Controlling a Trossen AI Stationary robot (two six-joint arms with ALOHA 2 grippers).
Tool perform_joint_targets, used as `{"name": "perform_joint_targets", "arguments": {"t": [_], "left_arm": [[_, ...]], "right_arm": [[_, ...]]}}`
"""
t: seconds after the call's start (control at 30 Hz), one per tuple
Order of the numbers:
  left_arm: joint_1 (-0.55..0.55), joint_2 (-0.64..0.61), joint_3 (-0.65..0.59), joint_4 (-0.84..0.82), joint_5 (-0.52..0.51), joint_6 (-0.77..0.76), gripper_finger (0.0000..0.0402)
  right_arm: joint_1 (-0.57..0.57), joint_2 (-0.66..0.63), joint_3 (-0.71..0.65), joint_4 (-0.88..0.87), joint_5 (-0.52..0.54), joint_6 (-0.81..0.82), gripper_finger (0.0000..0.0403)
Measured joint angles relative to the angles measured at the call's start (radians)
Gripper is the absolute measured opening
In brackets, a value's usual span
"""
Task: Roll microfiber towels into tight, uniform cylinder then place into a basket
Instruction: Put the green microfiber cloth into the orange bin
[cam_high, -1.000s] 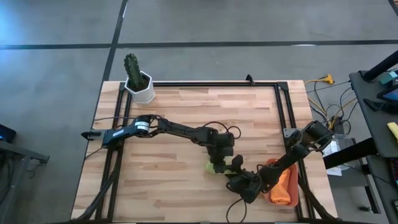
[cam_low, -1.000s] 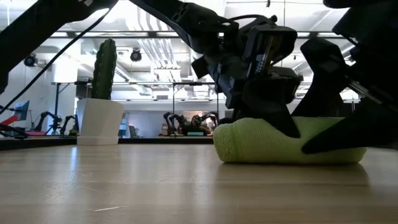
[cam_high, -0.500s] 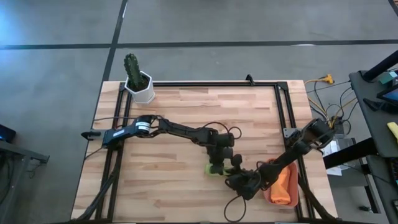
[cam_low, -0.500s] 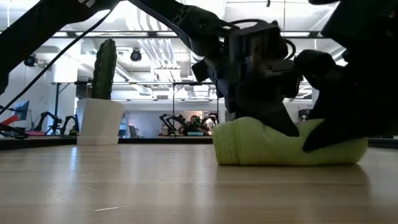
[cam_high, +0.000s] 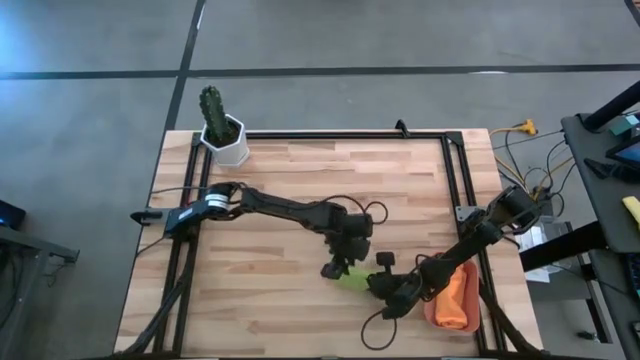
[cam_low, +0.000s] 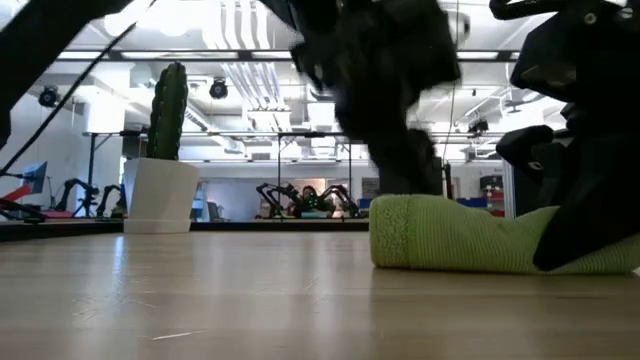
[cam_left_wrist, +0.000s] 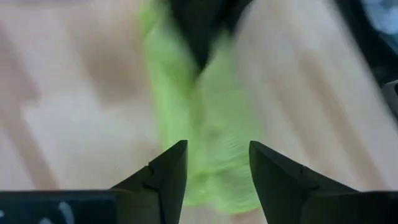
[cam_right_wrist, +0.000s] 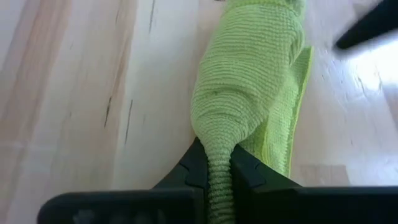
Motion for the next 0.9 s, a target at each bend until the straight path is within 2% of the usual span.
{"name": "perform_joint_targets", "arguments": {"t": [0.17,0.23,0.3,0.43,0.53,0.7,0.9], "left_arm": [[-0.070,-0.040,0.005,0.009,-0.008,0.073,0.0157],[-0.103,-0.032,0.001,-0.015,-0.061,0.113,0.0157],[-0.137,-0.027,-0.002,-0.023,-0.153,0.145,0.0157],[-0.200,-0.031,-0.004,0.022,-0.427,0.193,0.0157],[-0.227,-0.029,-0.040,0.109,-0.547,0.228,0.0157],[-0.248,-0.029,-0.084,0.205,-0.612,0.278,0.0157],[-0.250,-0.027,-0.141,0.294,-0.647,0.278,0.0158]], "right_arm": [[-0.009,-0.025,-0.018,0.005,-0.017,0.086,0.0016],[-0.010,-0.040,-0.036,0.006,-0.022,0.119,0.0016],[-0.012,-0.061,-0.065,0.029,-0.028,0.158,0.0016],[-0.021,-0.089,-0.144,0.144,-0.030,0.202,0.0016],[-0.035,-0.098,-0.198,0.278,-0.066,0.202,0.0016],[-0.061,-0.104,-0.275,0.432,-0.130,0.250,0.0016],[-0.083,-0.104,-0.316,0.523,-0.138,0.267,0.0015]]}}
